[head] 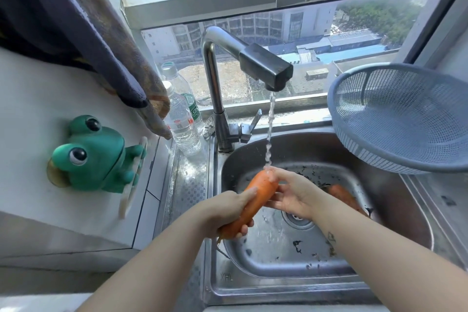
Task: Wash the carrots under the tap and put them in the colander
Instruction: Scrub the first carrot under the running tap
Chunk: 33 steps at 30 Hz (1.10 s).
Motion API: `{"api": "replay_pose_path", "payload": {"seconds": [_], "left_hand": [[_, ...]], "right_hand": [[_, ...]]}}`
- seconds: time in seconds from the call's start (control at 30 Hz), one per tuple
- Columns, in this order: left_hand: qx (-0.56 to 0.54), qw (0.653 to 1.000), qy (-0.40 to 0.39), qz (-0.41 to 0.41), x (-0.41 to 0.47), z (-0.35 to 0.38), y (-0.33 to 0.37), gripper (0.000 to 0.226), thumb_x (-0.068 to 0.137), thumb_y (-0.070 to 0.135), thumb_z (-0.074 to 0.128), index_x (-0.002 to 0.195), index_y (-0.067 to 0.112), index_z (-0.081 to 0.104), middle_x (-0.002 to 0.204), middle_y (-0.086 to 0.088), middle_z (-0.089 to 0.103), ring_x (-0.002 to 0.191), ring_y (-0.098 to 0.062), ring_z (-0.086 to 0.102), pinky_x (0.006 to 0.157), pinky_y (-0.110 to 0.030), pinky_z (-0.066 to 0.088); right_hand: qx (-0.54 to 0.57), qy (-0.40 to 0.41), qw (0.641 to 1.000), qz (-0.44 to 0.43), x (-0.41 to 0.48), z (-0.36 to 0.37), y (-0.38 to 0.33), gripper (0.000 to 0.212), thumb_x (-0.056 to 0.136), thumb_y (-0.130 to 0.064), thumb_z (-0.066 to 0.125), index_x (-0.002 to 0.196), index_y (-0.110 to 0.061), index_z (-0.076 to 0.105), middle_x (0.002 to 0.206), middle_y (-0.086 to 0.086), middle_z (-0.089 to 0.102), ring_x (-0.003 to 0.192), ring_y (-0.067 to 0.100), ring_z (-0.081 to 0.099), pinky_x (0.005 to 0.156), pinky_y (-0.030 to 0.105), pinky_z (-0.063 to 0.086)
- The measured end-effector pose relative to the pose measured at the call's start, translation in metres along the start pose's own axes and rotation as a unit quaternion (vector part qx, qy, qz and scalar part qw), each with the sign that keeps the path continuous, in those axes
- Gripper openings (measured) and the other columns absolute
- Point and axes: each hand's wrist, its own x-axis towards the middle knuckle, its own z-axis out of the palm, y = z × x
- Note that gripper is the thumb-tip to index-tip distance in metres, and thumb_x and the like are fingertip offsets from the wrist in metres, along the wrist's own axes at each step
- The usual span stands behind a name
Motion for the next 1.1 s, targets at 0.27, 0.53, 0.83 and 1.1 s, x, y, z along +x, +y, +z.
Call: {"api": "replay_pose_path", "payload": {"seconds": [0.27,0.53,0.83,1.1], "left_hand": [[-0.001,1.0,0.004,0.009,0.0,0.001,0.0,0.051,0.096,0.053,0.044,0.105,0.003,0.051,0.071,-0.006,0.056,0.046,-0.011,0.051,0.042,-0.021,0.045],[-0.011,1.0,-0.007,0.008,-0.001,-0.004,-0.001,0.059,0.096,0.054,0.043,0.115,-0.001,0.05,0.073,-0.006,0.056,0.048,-0.011,0.052,0.043,-0.021,0.045],[-0.004,1.0,0.023,0.014,0.004,0.019,-0.004,0.045,0.099,0.047,0.04,0.09,0.003,0.049,0.075,-0.009,0.053,0.043,-0.01,0.048,0.041,-0.02,0.042],[-0.084,0.996,0.0,-0.038,0.006,0.007,-0.019,0.05,0.097,0.053,0.042,0.098,0.004,0.053,0.067,-0.006,0.055,0.045,-0.01,0.051,0.041,-0.02,0.045]], "right_hand": [[-0.01,-0.02,1.0,-0.012,-0.004,0.0,-0.004,0.036,0.09,-0.003,0.05,0.122,-0.017,0.056,0.117,0.022,0.053,0.096,0.033,0.059,0.082,0.044,0.054],[-0.027,-0.071,0.997,-0.018,-0.005,-0.004,-0.007,0.042,0.088,-0.002,0.056,0.127,-0.017,0.054,0.12,0.02,0.056,0.101,0.032,0.059,0.087,0.044,0.054],[-0.141,0.101,0.974,-0.148,0.008,0.02,0.024,0.022,0.099,-0.024,0.049,0.12,-0.021,0.048,0.111,0.006,0.054,0.093,0.019,0.057,0.07,0.032,0.052],[0.021,0.049,0.993,-0.102,0.015,0.029,0.054,0.048,0.1,-0.011,0.044,0.134,-0.04,0.026,0.125,0.011,0.05,0.102,0.027,0.057,0.085,0.041,0.051]]}}
